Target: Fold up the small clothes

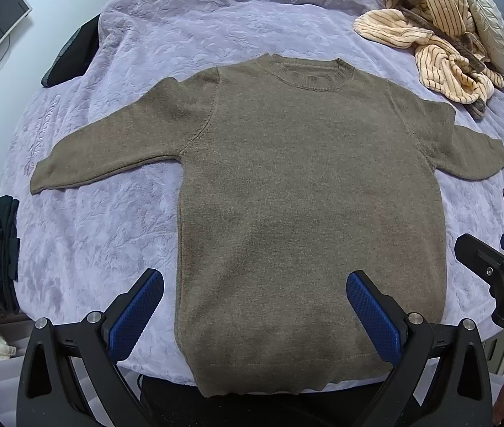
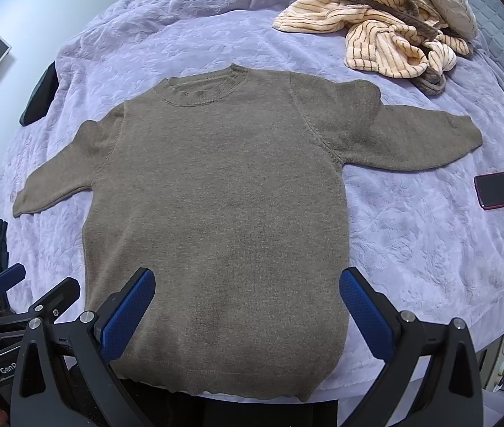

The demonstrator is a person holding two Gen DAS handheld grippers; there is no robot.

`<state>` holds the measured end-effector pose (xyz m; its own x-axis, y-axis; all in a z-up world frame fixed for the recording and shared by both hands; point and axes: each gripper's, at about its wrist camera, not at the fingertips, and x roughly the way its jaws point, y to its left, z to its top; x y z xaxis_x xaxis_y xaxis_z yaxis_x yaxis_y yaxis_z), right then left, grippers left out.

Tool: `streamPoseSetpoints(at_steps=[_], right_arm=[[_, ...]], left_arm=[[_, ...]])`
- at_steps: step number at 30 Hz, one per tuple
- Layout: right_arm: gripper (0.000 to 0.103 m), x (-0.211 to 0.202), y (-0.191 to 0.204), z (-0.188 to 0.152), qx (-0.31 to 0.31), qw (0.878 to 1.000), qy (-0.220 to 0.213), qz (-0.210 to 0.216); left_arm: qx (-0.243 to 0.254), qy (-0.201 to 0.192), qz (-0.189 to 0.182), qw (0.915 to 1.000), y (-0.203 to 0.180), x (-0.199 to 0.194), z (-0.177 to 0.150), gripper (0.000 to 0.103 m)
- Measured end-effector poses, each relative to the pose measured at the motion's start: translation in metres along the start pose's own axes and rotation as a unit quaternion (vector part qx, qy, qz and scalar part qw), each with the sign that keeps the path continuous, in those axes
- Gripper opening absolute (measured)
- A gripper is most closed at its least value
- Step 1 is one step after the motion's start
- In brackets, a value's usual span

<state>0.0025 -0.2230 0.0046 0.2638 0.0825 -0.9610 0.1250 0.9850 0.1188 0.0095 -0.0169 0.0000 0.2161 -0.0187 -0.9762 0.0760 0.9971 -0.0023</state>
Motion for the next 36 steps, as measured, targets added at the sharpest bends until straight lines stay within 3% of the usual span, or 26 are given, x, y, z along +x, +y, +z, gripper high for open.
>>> streamPoseSetpoints(at_steps=[13, 28, 36], right_arm=[[0.103, -0.004, 0.001, 0.003, -0.02, 1.0, -0.005, 0.018], [0.103, 0.006, -0.007, 0.006, -0.051, 0.997, 0.003, 0.057], [0.103, 0.011, 0.006, 0.011, -0.045, 0.997, 0.008, 0.06]], left_arm=[[-0.019, -0.019, 0.024, 0.9994, -0.003, -0.016, 0.002, 0.103], [-0.05, -0.019, 0.077, 0.9956, -0.01, -0.027, -0.015, 0.103], [-0.037, -0.019, 0.045, 0.9981, 0.0, -0.023, -0.011, 0.103]])
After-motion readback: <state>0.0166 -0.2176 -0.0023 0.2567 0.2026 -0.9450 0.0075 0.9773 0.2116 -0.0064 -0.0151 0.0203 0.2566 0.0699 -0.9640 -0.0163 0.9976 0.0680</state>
